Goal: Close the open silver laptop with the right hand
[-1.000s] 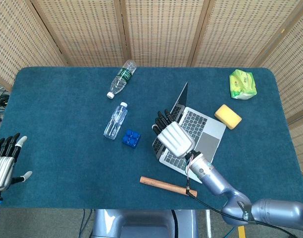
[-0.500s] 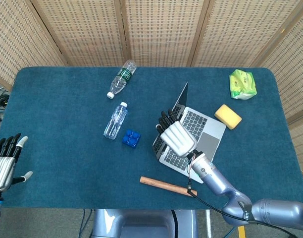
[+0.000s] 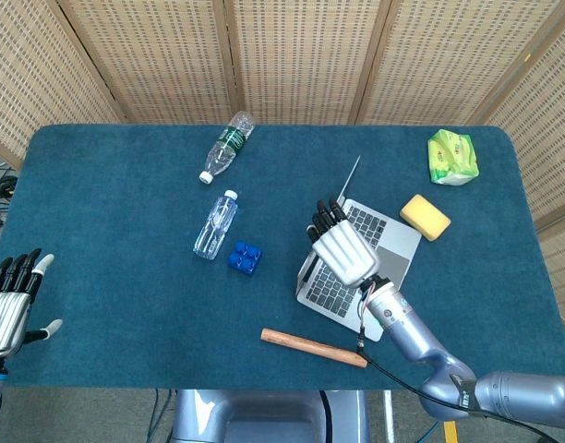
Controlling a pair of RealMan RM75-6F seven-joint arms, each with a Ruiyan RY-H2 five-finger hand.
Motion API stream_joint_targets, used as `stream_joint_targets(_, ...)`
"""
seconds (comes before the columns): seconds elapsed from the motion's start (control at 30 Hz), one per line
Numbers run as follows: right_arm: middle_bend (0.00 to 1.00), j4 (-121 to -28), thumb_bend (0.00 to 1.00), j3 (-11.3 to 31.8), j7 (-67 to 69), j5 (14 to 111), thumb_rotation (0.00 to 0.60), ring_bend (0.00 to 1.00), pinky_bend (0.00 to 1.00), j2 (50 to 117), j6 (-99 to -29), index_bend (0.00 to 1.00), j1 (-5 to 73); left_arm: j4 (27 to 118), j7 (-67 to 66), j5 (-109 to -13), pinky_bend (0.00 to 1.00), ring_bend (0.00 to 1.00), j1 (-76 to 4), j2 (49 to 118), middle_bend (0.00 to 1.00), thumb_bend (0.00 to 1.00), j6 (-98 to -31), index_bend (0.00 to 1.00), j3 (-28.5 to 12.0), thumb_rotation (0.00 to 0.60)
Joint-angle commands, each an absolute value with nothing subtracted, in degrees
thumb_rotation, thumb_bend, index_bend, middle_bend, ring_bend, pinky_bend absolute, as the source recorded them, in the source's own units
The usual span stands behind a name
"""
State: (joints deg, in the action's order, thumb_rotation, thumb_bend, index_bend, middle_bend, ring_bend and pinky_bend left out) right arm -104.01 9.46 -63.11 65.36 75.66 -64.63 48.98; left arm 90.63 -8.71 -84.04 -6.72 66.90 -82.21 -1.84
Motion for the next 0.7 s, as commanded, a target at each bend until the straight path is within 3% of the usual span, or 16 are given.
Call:
stream_joint_targets(0.03,0.3,-104.3,0.88,9.3,-63.3,65.1,0.6,0.16,0.17,75.2,-65.0,0.36,48.9,90.7,-8.8,-84.1,0.0,0.0,-6.7,66.9,0.0,0.08,-82.2,0.0,-1.8,0.6)
stream_joint_targets(0.7,0.3,-104.1,0.88,7.8,-63.9,62.5,0.6,0.16,0.17,73.3,-66.4,0.36,48.1,90.8,-9.2,-84.4,0.0,0.0,-6.9,67.0,0.0,0.08,-81.9,0.0,-1.5,0.6)
